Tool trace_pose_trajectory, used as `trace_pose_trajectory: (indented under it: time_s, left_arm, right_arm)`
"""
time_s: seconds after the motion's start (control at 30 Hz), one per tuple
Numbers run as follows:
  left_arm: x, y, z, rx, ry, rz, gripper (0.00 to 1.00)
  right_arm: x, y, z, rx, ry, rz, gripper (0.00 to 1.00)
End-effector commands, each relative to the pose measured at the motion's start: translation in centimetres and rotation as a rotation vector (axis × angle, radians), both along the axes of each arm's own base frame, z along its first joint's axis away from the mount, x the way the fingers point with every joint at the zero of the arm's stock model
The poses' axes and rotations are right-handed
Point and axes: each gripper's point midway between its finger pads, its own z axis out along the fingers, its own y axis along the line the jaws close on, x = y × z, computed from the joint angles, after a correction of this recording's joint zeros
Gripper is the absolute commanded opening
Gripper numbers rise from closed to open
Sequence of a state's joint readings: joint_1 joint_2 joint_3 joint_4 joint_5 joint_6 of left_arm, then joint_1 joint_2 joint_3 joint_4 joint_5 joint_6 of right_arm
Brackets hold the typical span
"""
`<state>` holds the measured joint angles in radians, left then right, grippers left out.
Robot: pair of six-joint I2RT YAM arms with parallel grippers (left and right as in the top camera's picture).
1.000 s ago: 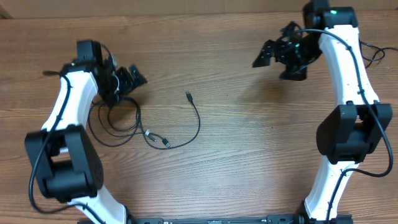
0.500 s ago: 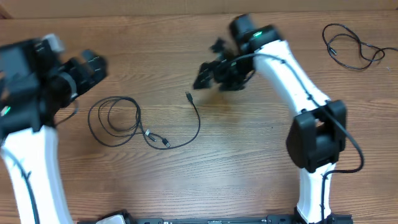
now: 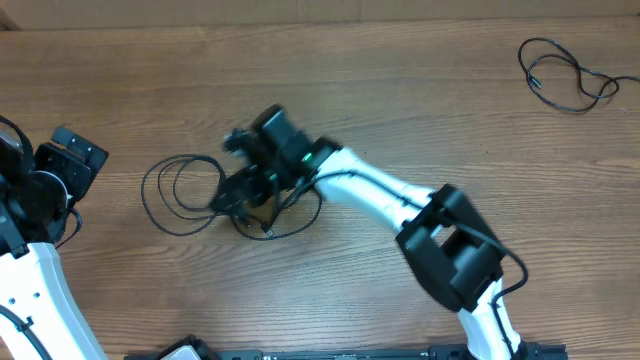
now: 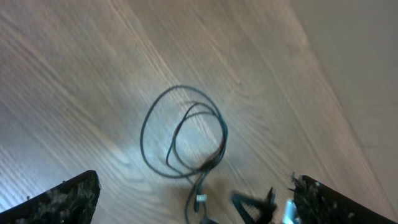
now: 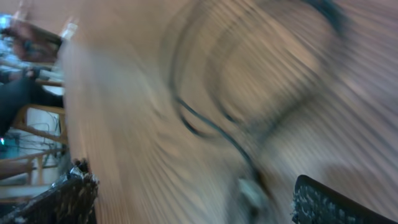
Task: Untangle cables
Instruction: 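Bring both grippers toward the remaining cable tangle at left center, then grasp the cable tangle with the right gripper and lift it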
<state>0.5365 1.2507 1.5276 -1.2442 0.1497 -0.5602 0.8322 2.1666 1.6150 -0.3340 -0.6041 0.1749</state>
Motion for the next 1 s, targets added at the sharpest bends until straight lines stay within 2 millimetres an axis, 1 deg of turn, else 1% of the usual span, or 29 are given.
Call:
trace_pose_trajectory:
  time_s: [0.0,0.07,0.13,0.17,0.2,0.27,0.33,0.37,0.43,0.47,0.53,0.63,0.67,0.73,0.8,0.9,0.97]
  left_arm:
    - [-0.4,-0.4,0.4,-0.02,-0.006,0.015,1.0]
    - [-0.6,-0.5,0.2,-0.026,0.005,0.015,0.99]
    - [-0.8,-0.6,0.1,-0.032,0.014,0.015,0.99]
    - [-0.9,-0.7,0.0,-0.036,0.021,0.015,0.99]
    - [-1.0,-0.8,-0.1,-0.04,0.027,0.015,0.99]
    - [-1.2,-1.0,-0.3,-0.049,0.036,0.012,1.0]
    - [-1.1,-1.4,-0.3,-0.07,0.028,-0.002,0.99]
    - [-1.0,-1.6,-0.2,-0.076,0.024,-0.006,1.0]
    - [-0.9,-1.8,-0.2,-0.087,0.018,-0.014,0.99]
    - [-0.9,-1.8,-0.2,-0.089,0.017,-0.016,1.0]
    - [-0.9,-2.1,-0.2,-0.1,0.014,-0.023,1.0]
    - [-0.9,-2.3,-0.2,-0.113,0.016,-0.03,1.0]
    - [-1.0,-2.4,-0.3,-0.115,0.02,-0.03,1.0]
    - [-1.3,-2.5,-0.5,-0.119,0.033,-0.027,1.0]
    - [-1.4,-2.6,-0.6,-0.124,0.041,-0.027,1.0]
    - [-1.4,-2.6,-0.6,-0.123,0.04,-0.027,1.0]
    - [-1.4,-2.6,-0.6,-0.123,0.04,-0.027,1.0]
  right_arm:
    - [-1.5,3.2,-0.3,0.024,-0.108,0.009,1.0]
    - [-2.1,5.0,-0.5,0.037,-0.159,-0.013,1.0]
    - [-2.9,6.2,-1.1,0.043,-0.15,-0.044,1.0]
    - [-3.3,6.6,-1.6,0.039,-0.15,-0.047,1.0]
    - [-3.3,6.8,-1.7,0.035,-0.159,-0.053,1.0]
    - [-2.7,7.1,-1.0,0.051,-0.185,-0.071,1.0]
    - [-1.9,8.1,0.8,0.122,-0.233,-0.086,0.98]
    - [-1.5,8.2,1.2,0.134,-0.248,-0.099,0.95]
    - [-0.2,8.4,1.2,0.144,-0.277,-0.176,0.94]
    - [0.2,8.6,0.8,0.145,-0.291,-0.194,0.94]
    - [0.7,9.1,-0.1,0.161,-0.312,-0.21,0.91]
    - [1.2,9.8,-2.0,0.189,-0.308,-0.225,0.87]
    - [1.3,10.0,-2.3,0.2,-0.29,-0.238,0.88]
    - [1.5,10.6,-2.1,0.225,-0.277,-0.251,0.88]
    - [1.1,11.5,-2.4,0.229,-0.276,-0.239,0.88]
    - [-0.9,13.5,-3.8,0.211,-0.262,-0.195,0.88]
    - [-1.4,14.6,-4.4,0.188,-0.288,-0.21,0.86]
